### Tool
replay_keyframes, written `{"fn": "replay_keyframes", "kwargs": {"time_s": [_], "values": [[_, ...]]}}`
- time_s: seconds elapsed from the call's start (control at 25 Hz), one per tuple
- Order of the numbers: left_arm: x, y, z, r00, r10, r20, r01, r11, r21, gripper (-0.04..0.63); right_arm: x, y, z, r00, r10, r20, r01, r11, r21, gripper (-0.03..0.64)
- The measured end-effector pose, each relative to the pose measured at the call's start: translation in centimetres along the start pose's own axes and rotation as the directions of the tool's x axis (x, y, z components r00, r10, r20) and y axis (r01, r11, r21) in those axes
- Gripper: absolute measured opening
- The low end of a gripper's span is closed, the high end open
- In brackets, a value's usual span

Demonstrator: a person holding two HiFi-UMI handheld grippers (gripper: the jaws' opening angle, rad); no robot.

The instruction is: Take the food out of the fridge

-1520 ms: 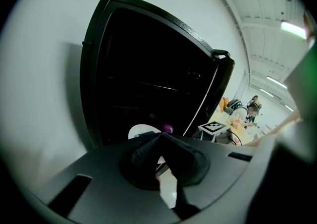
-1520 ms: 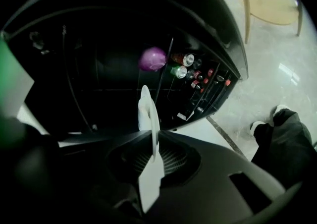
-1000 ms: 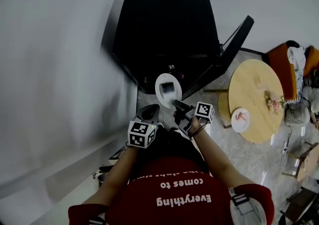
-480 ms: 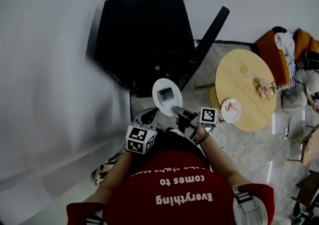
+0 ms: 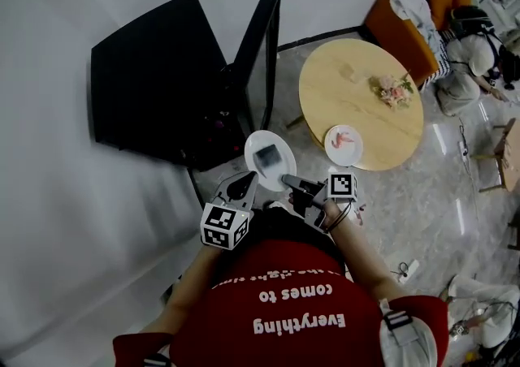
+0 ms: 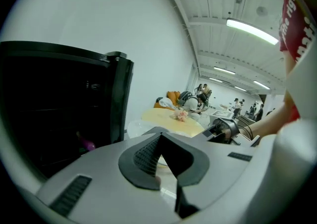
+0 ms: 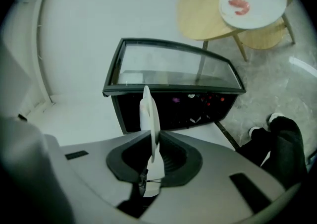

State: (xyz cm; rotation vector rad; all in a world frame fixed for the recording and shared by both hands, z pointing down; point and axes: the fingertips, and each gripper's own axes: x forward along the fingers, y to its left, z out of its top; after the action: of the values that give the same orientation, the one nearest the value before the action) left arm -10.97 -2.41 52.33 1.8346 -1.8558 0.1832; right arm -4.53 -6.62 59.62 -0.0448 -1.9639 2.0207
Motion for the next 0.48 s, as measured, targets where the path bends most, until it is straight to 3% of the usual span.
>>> {"fn": "replay_keyframes", "kwargs": {"time_s": [0.2, 0.48], "values": [[4.0, -4.3, 0.4, 0.993, -0.111, -0.032, 0.112, 0.992, 0.051, 0.006, -6.1, -1.3, 1.8, 0.985, 0.009, 0.174, -0.018, 0.998, 0.053, 0.037], [8.8, -10.4, 0.9, 0.963, -0.256, -0.085, 0.265, 0.957, 0.122, 0.006, -13.8, -3.3, 3.4, 0.924, 0.005, 0.383, -0.045, 0.994, 0.096, 0.038]]}}
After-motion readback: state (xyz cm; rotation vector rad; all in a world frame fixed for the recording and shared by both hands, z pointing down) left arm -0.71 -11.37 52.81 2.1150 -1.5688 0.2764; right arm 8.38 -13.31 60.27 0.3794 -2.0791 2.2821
